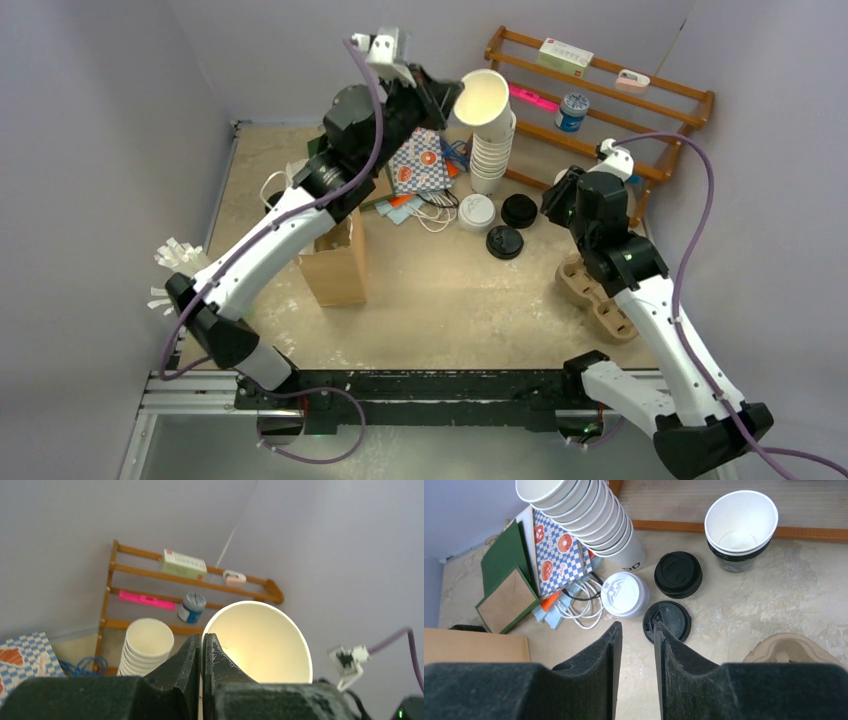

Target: Pack the takeout coffee

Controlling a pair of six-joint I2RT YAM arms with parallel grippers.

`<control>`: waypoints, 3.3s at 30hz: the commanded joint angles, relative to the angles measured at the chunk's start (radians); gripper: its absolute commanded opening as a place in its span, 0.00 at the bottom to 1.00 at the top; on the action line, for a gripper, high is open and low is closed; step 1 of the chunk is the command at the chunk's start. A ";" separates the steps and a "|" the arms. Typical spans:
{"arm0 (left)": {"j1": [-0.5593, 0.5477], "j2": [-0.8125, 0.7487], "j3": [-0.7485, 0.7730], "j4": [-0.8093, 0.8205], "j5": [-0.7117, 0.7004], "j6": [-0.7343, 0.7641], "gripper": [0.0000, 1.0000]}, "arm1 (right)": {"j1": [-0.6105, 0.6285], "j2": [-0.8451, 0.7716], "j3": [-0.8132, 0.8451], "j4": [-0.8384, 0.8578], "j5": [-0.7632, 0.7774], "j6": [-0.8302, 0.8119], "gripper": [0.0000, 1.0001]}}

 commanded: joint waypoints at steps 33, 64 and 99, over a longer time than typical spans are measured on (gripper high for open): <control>-0.244 -0.196 -1.155 0.488 -0.097 0.005 0.00 | -0.001 0.178 -0.216 0.151 -0.351 -0.116 0.71; -0.245 -0.455 -1.102 0.170 0.022 0.193 0.69 | 0.090 0.701 0.106 0.349 -0.258 -0.334 0.98; -0.244 -0.558 -1.284 0.322 0.012 0.177 0.65 | 0.094 0.899 0.192 0.410 -0.160 -0.357 0.82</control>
